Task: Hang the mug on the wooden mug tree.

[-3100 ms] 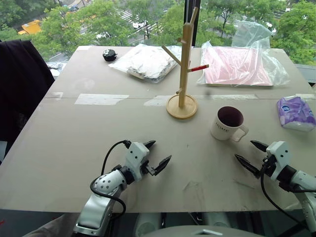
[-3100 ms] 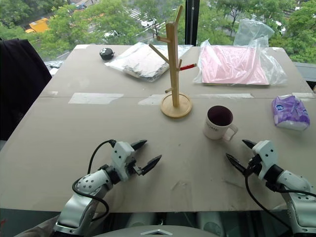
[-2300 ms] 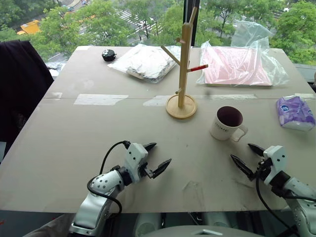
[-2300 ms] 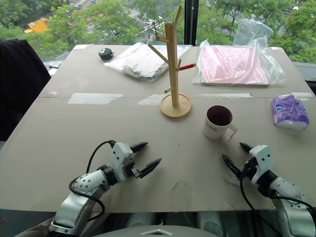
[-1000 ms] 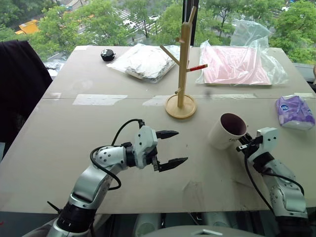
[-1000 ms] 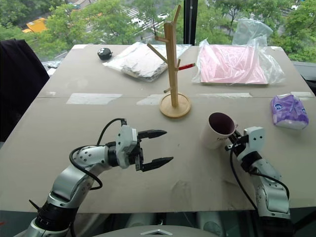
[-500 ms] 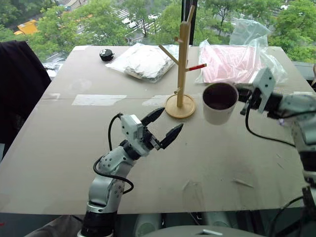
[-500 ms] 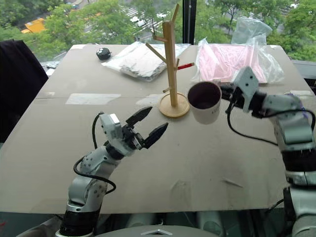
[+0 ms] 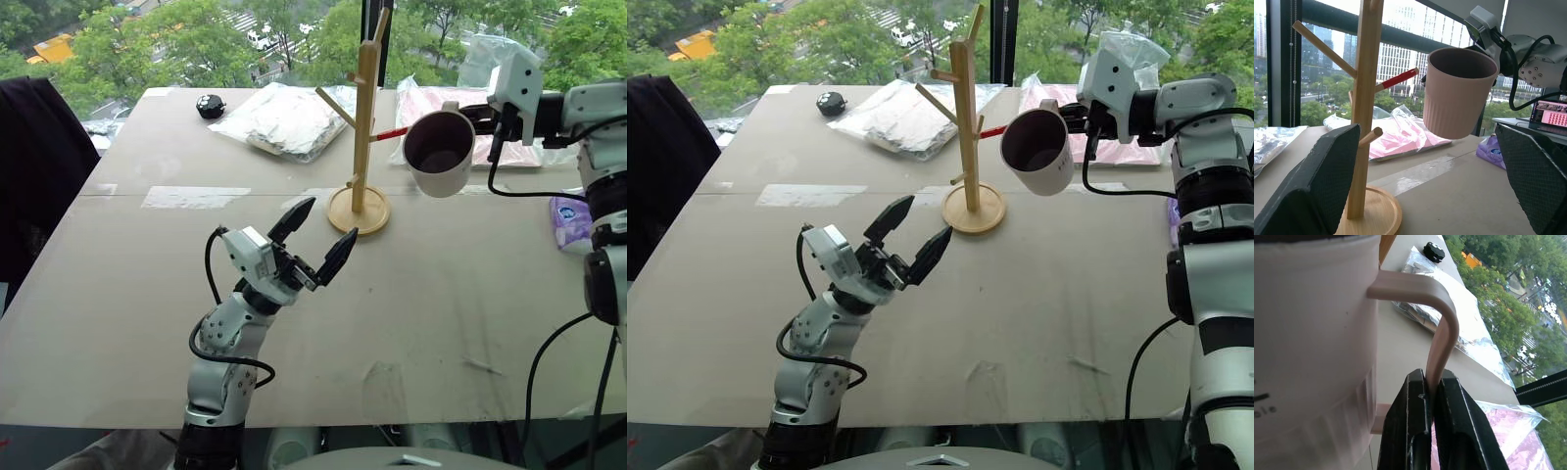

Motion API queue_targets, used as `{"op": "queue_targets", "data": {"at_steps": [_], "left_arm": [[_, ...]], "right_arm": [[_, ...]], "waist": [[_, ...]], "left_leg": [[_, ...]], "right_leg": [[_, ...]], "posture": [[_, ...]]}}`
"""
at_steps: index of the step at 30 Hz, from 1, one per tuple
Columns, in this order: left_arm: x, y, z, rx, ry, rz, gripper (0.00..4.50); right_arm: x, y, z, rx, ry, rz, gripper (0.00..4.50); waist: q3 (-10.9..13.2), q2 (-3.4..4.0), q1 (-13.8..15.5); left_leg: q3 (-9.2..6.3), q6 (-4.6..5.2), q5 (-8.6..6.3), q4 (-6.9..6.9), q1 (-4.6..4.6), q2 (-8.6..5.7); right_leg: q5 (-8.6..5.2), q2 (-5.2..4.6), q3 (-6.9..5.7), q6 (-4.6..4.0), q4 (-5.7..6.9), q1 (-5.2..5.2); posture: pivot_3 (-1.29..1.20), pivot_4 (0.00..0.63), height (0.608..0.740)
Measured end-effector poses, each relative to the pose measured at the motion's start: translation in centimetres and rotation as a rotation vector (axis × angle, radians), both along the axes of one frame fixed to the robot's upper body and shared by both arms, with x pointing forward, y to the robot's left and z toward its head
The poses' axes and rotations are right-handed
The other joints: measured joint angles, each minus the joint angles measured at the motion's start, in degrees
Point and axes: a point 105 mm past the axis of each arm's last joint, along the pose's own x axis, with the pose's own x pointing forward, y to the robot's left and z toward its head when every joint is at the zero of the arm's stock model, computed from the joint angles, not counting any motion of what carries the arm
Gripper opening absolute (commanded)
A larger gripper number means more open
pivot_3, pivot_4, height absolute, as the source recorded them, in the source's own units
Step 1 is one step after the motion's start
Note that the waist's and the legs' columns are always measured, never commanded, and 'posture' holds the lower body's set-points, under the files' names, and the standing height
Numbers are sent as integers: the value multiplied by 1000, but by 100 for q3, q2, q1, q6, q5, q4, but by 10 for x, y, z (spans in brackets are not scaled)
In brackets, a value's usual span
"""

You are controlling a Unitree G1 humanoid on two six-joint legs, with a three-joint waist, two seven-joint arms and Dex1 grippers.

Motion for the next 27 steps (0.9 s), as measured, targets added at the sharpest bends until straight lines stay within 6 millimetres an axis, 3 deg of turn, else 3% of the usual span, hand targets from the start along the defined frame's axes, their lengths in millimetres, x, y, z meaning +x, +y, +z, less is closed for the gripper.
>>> {"op": "queue_targets", "data": {"at_steps": [6,9,12,19,24,27], "left_arm": [[2,-5,1,11,2,5,4500],[5,-10,11,13,-14,4,4500],[7,-14,18,13,-19,3,4500],[10,-18,22,19,1,14,4500],[10,-19,24,25,3,20,4500],[8,-19,25,38,2,20,4500]], "right_arm": [[2,22,-6,-29,31,65,41],[3,38,-12,-77,42,90,41],[6,48,-10,-94,36,91,896],[10,49,1,-93,1,56,4390],[13,46,1,-88,-4,31,4462],[14,34,0,-65,11,0,4462]], "waist": [[1,1,7],[1,1,8],[1,2,9],[1,3,10],[2,3,8],[1,2,24]], "left_leg": [[1,-1,0,3,-2,0],[0,-2,1,3,-3,0],[-2,-4,2,2,-4,0],[-2,-8,4,1,-4,0],[-4,-6,3,1,-4,0],[-6,-7,3,1,-5,0]], "right_leg": [[2,-2,1,3,2,0],[2,-2,0,3,3,0],[2,-2,-1,3,3,0],[2,-4,-5,3,1,0],[2,-3,-5,2,4,0],[2,-4,-7,2,2,1]], "posture": [[0,150,740],[0,150,740],[0,150,740],[0,150,740],[0,150,740],[0,150,740]]}}
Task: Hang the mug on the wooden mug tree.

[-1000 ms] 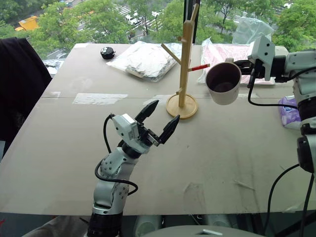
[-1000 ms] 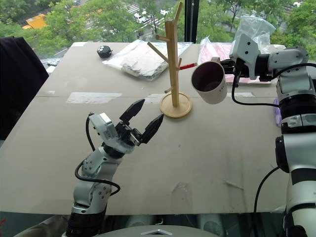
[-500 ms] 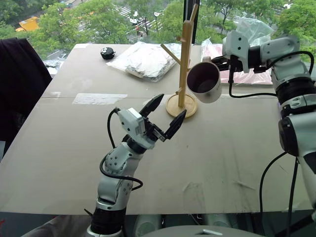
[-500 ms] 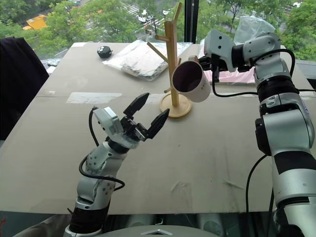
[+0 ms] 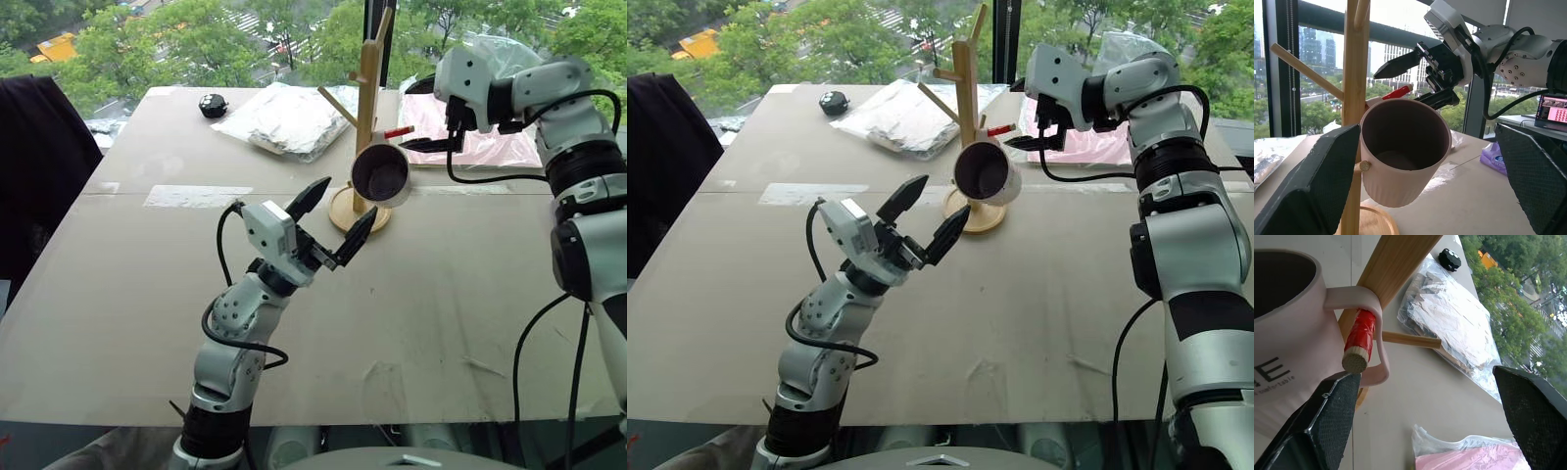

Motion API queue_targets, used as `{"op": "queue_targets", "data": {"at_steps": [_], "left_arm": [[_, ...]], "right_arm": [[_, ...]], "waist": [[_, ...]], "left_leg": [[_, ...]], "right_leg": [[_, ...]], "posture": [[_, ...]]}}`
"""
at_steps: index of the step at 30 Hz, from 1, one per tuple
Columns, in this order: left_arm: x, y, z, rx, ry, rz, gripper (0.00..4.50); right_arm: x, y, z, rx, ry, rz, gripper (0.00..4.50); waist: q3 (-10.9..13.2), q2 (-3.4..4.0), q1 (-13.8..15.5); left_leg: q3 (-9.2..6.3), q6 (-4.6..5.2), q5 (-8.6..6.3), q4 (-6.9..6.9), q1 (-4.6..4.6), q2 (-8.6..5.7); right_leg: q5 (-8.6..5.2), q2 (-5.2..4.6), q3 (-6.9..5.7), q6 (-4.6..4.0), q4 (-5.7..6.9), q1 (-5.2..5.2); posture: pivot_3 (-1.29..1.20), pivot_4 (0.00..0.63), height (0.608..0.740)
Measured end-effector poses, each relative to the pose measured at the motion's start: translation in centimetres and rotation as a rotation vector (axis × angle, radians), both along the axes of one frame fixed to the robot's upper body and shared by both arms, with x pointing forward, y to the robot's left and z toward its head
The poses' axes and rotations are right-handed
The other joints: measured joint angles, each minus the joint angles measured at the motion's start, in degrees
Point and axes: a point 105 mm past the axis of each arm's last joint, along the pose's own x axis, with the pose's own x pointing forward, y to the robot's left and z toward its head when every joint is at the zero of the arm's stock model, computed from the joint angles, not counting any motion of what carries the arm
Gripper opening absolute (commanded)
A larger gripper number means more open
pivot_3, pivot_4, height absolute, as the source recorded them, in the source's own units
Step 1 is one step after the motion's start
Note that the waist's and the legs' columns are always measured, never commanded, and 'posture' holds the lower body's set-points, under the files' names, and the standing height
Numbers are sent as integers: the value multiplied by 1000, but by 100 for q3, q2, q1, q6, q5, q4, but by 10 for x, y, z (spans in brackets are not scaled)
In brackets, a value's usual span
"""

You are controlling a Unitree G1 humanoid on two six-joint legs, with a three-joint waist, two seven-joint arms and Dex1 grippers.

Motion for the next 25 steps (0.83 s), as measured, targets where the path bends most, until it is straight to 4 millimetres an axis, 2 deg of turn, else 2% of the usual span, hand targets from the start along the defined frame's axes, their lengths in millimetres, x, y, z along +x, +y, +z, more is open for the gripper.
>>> {"op": "queue_targets", "data": {"at_steps": [2,4,6,9,12,14,17,19,21,25], "left_arm": [[-3,4,-8,21,29,10,4500],[-6,9,-22,44,87,24,4500],[-9,16,-44,81,177,42,4500],[-14,26,-67,133,273,60,4500],[-20,37,-91,214,356,76,4500],[-27,43,-105,268,407,67,4500],[-35,49,-117,303,457,63,4500],[-39,54,-124,322,487,73,4500],[-43,56,-128,333,503,71,4500],[-48,57,-133,341,522,68,4500]], "right_arm": [[-3,-21,-8,45,55,-26,4462],[-8,-42,-25,87,124,-49,4462],[-18,-63,-53,161,228,-77,4462],[-41,-79,-88,282,344,-114,4462],[-70,-84,-115,416,406,-168,4462],[-100,-88,-139,546,424,-253,4462],[-139,-84,-181,619,509,-354,4462],[-163,-82,-200,657,544,-420,4462],[-179,-83,-211,705,540,-505,4462],[-195,-84,-223,708,504,-577,4462]], "waist": [[0,0,22],[0,-1,28],[0,0,21],[1,3,18],[-2,6,19],[-6,3,34],[-5,5,32],[-4,4,6],[-8,-4,-25],[-9,-7,-23]], "left_leg": [[-2,1,0,0,-3,-1],[-4,1,-1,0,-5,-1],[-10,3,-2,-3,-7,0],[-16,4,-3,-6,-5,3],[-18,5,-3,-8,2,4],[-21,5,-4,-13,5,5],[-27,4,-4,-11,11,4],[-20,5,-4,-3,19,3],[-7,7,-4,6,27,3],[-8,7,-3,8,32,11]], "right_leg": [[0,-4,-4,0,-7,3],[0,-9,-6,1,-12,4],[0,-14,-5,2,-11,0],[0,-14,-10,2,-2,-5],[-1,-7,-18,1,6,-1],[-5,-3,-21,-2,5,4],[-17,-4,-6,-17,5,3],[-25,-5,6,-3,4,6],[-29,-6,21,7,6,6],[-29,-6,24,7,7,7]], "posture": [[0,150,740],[0,150,740],[0,150,740],[0,150,740],[0,150,740],[0,150,740],[0,150,740],[0,150,740],[0,150,740],[0,150,740]]}}
